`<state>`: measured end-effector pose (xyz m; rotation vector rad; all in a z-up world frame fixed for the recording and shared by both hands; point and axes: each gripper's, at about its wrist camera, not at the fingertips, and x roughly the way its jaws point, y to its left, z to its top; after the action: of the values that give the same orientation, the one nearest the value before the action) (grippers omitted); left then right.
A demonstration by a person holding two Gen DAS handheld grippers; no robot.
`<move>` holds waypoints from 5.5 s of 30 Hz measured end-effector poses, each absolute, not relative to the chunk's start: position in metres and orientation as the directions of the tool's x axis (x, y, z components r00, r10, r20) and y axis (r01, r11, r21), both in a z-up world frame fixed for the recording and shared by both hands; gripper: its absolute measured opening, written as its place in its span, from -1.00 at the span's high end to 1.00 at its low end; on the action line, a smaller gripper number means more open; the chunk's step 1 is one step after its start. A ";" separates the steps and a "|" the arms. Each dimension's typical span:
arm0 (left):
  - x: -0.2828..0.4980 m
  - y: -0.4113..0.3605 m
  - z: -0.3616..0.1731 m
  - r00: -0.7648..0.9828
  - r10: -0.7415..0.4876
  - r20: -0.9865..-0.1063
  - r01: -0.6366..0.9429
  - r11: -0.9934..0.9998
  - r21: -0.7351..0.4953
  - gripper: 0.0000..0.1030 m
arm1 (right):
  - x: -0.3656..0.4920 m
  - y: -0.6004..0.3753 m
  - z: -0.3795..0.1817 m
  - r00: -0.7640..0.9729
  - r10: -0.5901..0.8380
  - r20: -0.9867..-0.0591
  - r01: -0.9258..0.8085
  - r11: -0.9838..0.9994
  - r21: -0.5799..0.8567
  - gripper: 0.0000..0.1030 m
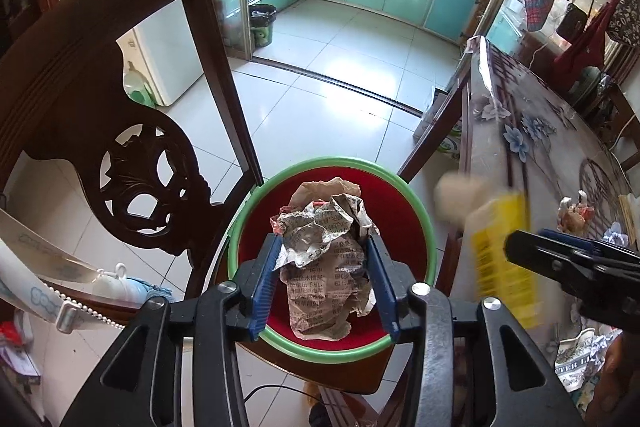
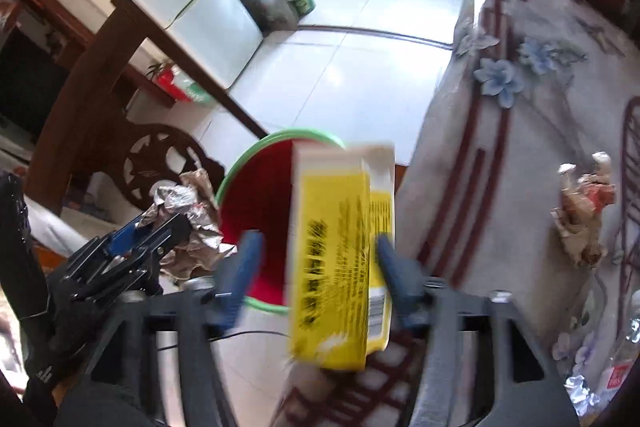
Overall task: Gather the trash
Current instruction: 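Carry both items over the red bucket and open both tools to drop them, then grasp crumpled white paper with the right tool while the left tool grasps crumpled pink paper, then carry both crumpled papers over the red bucket and open both tools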
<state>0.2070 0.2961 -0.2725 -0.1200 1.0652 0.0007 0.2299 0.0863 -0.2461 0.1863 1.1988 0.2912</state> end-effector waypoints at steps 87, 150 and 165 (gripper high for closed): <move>0.223 -0.036 -0.261 0.405 -0.269 -0.874 0.210 0.958 -0.198 0.95 | 0.177 -0.257 -0.221 0.446 0.078 -0.892 0.072 0.990 0.122 -0.28; 0.162 0.252 -0.207 0.563 -0.075 -0.823 -0.064 0.989 -0.134 0.95 | 0.174 0.040 -0.174 0.453 0.294 -0.841 -0.305 0.938 0.164 0.47; 0.192 0.290 -0.238 0.497 -0.085 -0.863 -0.101 0.983 -0.155 0.95 | 0.203 0.086 -0.198 0.397 0.310 -0.864 -0.322 0.928 0.186 0.41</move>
<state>0.1916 0.2903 -0.2379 -0.1954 1.0521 0.0099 0.2026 0.0864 -0.1979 -0.0119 1.0917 0.4004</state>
